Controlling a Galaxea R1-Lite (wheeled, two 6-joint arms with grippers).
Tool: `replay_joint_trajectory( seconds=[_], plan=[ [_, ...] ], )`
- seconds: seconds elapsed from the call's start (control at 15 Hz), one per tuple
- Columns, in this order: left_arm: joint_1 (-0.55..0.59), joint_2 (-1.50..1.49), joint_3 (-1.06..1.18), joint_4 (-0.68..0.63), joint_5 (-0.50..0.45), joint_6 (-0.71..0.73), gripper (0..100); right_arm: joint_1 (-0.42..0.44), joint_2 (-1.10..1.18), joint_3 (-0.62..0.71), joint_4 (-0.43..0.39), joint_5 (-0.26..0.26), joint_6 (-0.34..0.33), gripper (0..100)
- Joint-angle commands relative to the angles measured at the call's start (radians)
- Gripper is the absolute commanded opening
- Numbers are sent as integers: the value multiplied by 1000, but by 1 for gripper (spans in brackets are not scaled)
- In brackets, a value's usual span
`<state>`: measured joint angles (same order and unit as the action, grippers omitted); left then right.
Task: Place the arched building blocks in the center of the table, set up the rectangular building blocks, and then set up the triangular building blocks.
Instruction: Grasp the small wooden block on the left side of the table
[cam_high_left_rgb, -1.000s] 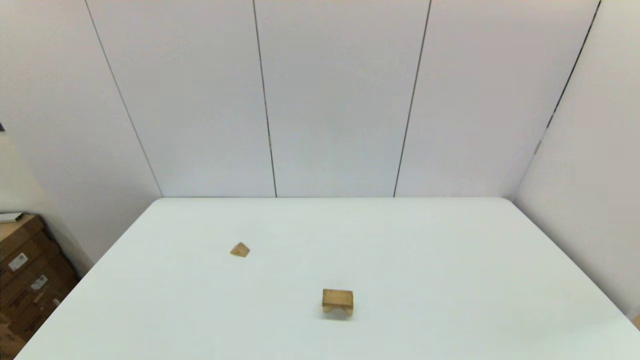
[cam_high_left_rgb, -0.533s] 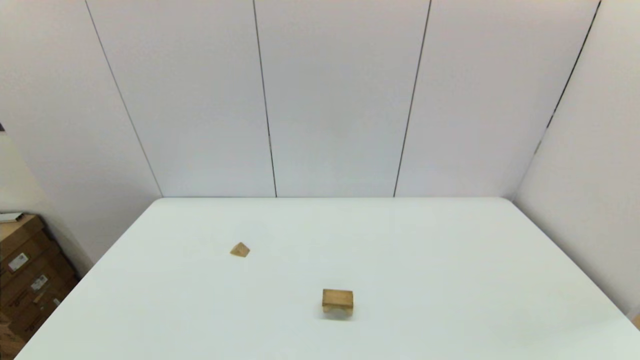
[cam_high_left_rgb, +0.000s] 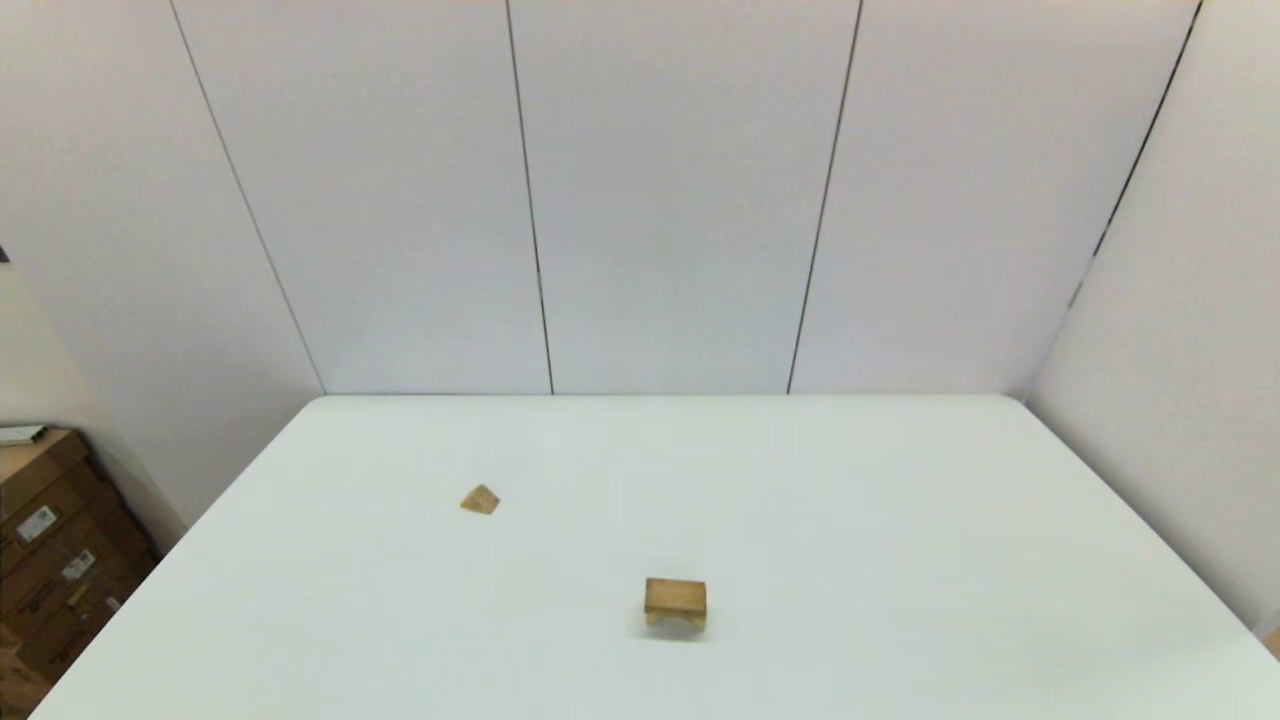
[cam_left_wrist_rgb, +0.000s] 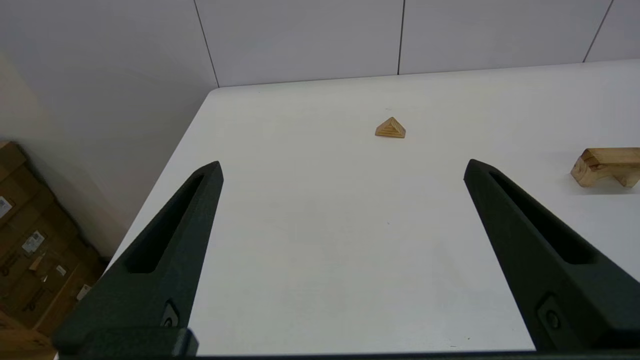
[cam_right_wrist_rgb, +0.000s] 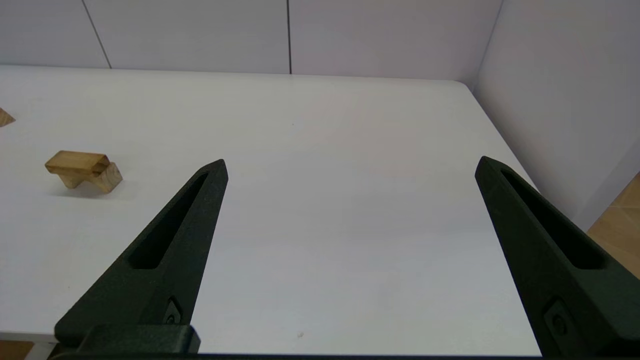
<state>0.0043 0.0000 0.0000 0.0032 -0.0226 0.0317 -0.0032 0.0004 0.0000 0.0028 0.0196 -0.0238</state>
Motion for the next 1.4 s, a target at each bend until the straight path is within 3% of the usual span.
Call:
replay_joint_trajectory(
  seconds=[0.07,0.87,1.2,1.4],
  plan=[
    [0,0,0,0,0,1,100,0,0,0,0,0,-1,100],
    [0,0,-23,4,6,7,100,0,0,0,0,0,-1,100],
    [-1,49,-227,196,-34,13,100,0,0,0,0,0,-1,100],
    [-21,222,-348,202,-42,16,100,0,0,0,0,0,-1,100]
  ],
)
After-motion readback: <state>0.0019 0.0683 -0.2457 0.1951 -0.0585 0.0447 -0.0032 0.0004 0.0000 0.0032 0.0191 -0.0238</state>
